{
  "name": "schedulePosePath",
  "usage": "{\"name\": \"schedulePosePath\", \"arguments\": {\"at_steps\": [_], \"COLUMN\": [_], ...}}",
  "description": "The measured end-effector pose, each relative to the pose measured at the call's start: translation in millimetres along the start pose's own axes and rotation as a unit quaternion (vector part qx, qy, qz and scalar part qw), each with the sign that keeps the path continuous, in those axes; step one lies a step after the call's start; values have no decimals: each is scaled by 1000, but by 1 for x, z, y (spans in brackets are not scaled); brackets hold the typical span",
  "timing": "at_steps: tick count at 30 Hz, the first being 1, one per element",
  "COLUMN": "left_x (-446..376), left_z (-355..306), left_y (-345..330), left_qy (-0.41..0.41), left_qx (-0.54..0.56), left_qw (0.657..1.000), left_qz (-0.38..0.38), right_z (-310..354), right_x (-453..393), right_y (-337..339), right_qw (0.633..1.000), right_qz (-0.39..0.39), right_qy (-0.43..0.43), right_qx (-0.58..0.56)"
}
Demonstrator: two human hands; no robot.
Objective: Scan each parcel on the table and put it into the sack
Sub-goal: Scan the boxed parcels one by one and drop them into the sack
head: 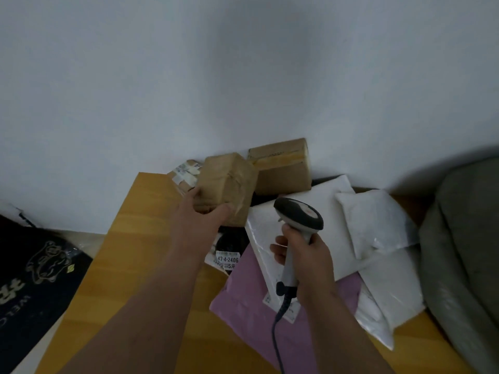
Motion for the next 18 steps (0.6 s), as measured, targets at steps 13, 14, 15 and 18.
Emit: {"name": "schedulePosePath", "arguments": {"at_steps": [13, 14, 15, 18], "left_x": [121, 129, 136, 154], "left_z": [28, 31, 33, 33], "left_y": [27, 30, 33, 41], "left_qy": [149, 149, 145, 100], "left_qx": [403, 390, 374, 328], "left_qw": [860, 863, 870, 897], "left_qz": [277, 284, 287, 279], "right_z": [-8, -10, -10, -15], "right_x": [109, 119, 129, 157], "right_y": [-50, -53, -55, -58], "right_qw": [992, 990, 988, 985], "right_qz": [8, 17, 24, 13], "right_qy": [80, 91, 104, 133], "right_qx": [-101, -109, -112, -112]}}
Point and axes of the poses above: each hand's wrist, its own x-axis away from the middle knuckle, its own y-axis out of the back of the hand, z = x × y, the point moved 3 cm from there along -x, towards the middle knuckle, and after that the axes turned 15 degrees about z, right-handed, at the moved point
